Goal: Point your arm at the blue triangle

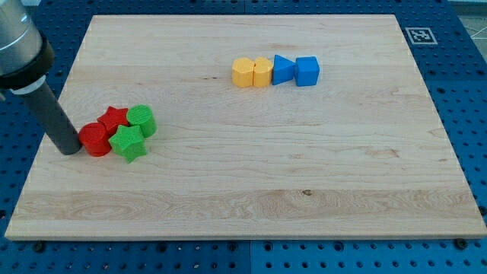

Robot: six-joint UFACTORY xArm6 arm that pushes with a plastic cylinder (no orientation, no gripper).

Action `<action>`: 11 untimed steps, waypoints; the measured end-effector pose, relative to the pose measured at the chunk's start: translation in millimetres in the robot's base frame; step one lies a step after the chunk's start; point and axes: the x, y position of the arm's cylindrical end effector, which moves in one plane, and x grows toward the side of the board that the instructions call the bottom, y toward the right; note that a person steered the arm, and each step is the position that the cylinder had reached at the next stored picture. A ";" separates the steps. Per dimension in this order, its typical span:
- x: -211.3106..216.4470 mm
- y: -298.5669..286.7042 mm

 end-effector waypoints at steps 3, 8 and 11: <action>-35.6 -39.2; -259.8 143.0; -239.1 265.9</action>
